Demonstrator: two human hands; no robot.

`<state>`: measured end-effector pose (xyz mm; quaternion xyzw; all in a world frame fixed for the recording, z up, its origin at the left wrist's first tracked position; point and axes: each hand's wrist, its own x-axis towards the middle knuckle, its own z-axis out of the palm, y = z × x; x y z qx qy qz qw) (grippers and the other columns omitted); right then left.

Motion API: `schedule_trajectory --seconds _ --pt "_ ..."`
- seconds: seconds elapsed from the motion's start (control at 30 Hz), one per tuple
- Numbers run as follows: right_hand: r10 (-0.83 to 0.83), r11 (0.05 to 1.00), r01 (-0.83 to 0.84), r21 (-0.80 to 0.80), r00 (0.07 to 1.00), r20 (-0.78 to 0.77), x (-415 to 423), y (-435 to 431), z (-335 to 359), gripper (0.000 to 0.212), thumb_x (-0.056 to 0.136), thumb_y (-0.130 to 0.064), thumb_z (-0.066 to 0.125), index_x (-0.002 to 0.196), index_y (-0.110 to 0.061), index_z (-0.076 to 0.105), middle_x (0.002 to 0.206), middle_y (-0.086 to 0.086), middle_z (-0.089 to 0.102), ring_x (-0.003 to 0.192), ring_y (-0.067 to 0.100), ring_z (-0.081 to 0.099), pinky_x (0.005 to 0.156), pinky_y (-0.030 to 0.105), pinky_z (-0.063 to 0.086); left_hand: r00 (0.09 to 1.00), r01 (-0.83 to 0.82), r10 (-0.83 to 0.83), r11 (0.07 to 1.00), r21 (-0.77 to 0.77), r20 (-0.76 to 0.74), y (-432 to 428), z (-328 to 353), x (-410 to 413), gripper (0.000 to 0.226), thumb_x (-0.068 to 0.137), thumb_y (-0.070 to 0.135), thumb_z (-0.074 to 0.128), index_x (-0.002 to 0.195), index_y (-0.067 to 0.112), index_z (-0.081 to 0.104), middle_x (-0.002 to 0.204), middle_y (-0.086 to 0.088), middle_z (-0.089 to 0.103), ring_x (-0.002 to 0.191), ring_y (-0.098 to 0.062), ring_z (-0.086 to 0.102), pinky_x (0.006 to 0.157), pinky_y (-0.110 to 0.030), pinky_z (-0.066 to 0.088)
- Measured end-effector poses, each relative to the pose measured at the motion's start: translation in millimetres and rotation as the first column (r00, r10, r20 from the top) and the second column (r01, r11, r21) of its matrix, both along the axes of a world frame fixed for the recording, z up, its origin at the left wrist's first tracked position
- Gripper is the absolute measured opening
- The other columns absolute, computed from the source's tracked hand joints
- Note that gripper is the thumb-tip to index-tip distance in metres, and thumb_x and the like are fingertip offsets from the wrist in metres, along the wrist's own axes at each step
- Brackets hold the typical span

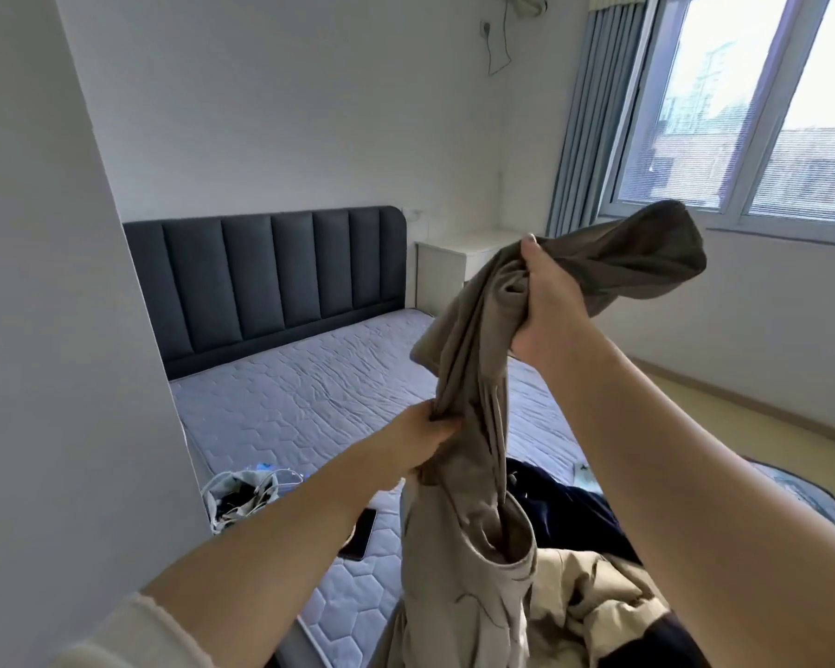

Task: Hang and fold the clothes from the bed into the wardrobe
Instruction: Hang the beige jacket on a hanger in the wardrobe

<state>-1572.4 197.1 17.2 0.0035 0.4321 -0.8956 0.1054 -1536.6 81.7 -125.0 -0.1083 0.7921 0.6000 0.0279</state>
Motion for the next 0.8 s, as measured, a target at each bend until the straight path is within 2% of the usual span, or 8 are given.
schedule_trajectory --seconds 0.13,0.2,0.3,0.4,0.5,0.63,0.73,0.8 --pt "0.001 0.991 0.012 0.131 0.995 -0.099 -9.8 -7.5 4.7 0.025 0.087 -0.035 0.064 0.082 -0.010 0.062 0.083 0.006 0.067 0.075 0.019 0.064 0.087 0.034 0.053 0.947 -0.239 0.291 0.921 0.306 -0.137 -19.7 46.9 -3.3 0.023 0.093 0.016 0.049 0.113 0.008 0.059 0.090 -0.010 0.064 0.084 -0.025 0.061 0.080 -0.037 0.052" --pt "0.123 0.964 -0.091 0.249 0.986 -0.116 -9.1 -11.3 -4.1 0.025 0.083 -0.033 0.068 0.086 -0.008 0.067 0.083 0.006 0.072 0.074 0.019 0.069 0.075 0.029 0.057 0.910 -0.246 0.366 0.854 0.458 -0.193 -27.3 78.3 2.1 0.022 0.096 0.017 0.046 0.113 0.009 0.059 0.091 -0.010 0.065 0.080 -0.022 0.062 0.074 -0.031 0.053" --pt "0.426 0.825 -0.345 0.447 0.900 -0.091 3.4 -19.6 -22.4 0.039 0.065 -0.041 0.078 0.092 -0.013 0.070 0.085 0.007 0.075 0.073 0.019 0.072 0.060 0.025 0.056 0.898 -0.203 0.384 0.794 0.573 -0.215 -34.0 118.5 17.7 0.033 0.099 0.025 0.041 0.122 0.006 0.056 0.102 -0.015 0.066 0.086 -0.027 0.062 0.080 -0.037 0.051" --pt "0.624 0.669 -0.394 0.630 0.758 -0.189 12.0 -29.2 -41.0 0.069 0.043 -0.052 0.079 0.103 -0.023 0.062 0.089 0.004 0.073 0.081 0.016 0.071 0.064 0.028 0.057 0.896 -0.159 0.375 0.769 0.620 -0.236 -41.6 147.1 40.2 0.030 0.095 0.034 0.049 0.102 0.007 0.062 0.076 -0.009 0.068 0.064 -0.019 0.066 0.061 -0.028 0.056" --pt "0.760 0.569 -0.447 0.690 0.607 -0.233 23.5 -40.1 -51.4 0.037 0.066 -0.029 0.082 0.095 -0.033 0.059 0.080 -0.008 0.073 0.074 0.006 0.070 0.059 0.019 0.054 0.852 -0.200 0.390 0.858 0.472 -0.348 -49.8 157.8 59.9 0.020 0.092 0.033 0.056 0.086 0.015 0.061 0.069 -0.004 0.065 0.059 -0.015 0.063 0.056 -0.024 0.053" --pt "0.712 0.608 -0.347 0.714 0.636 -0.297 41.7 -56.5 -59.3 0.022 0.079 -0.014 0.071 0.082 -0.034 0.062 0.071 -0.011 0.069 0.062 0.003 0.066 0.053 0.019 0.053 0.757 -0.456 0.436 0.886 0.083 -0.487 -66.8 140.6 92.9 0.011 0.086 0.035 0.063 0.082 0.025 0.063 0.080 0.005 0.066 0.075 -0.009 0.063 0.060 -0.017 0.052" --pt "0.707 0.640 -0.420 0.643 0.650 -0.279 64.6 -70.6 -75.5 0.022 0.082 -0.012 0.067 0.082 -0.034 0.063 0.077 -0.003 0.070 0.073 0.013 0.067 0.071 0.034 0.057 0.671 -0.711 0.525 0.657 -0.251 -0.523 -83.0 117.4 131.1 0.030 0.077 0.047 0.068 0.092 0.023 0.059 0.090 0.009 0.061 0.082 -0.008 0.058 0.070 -0.024 0.048" --pt "0.712 0.635 -0.445 0.631 0.654 -0.255 85.8 -81.7 -86.7 0.016 0.084 -0.012 0.065 0.083 -0.027 0.063 0.078 0.003 0.068 0.076 0.020 0.065 0.075 0.037 0.056 0.543 -0.834 0.575 0.287 -0.470 -0.612 -84.2 97.8 163.1 0.043 0.075 0.050 0.067 0.102 0.021 0.051 0.096 0.006 0.050 0.082 -0.013 0.053 0.068 -0.028 0.042"
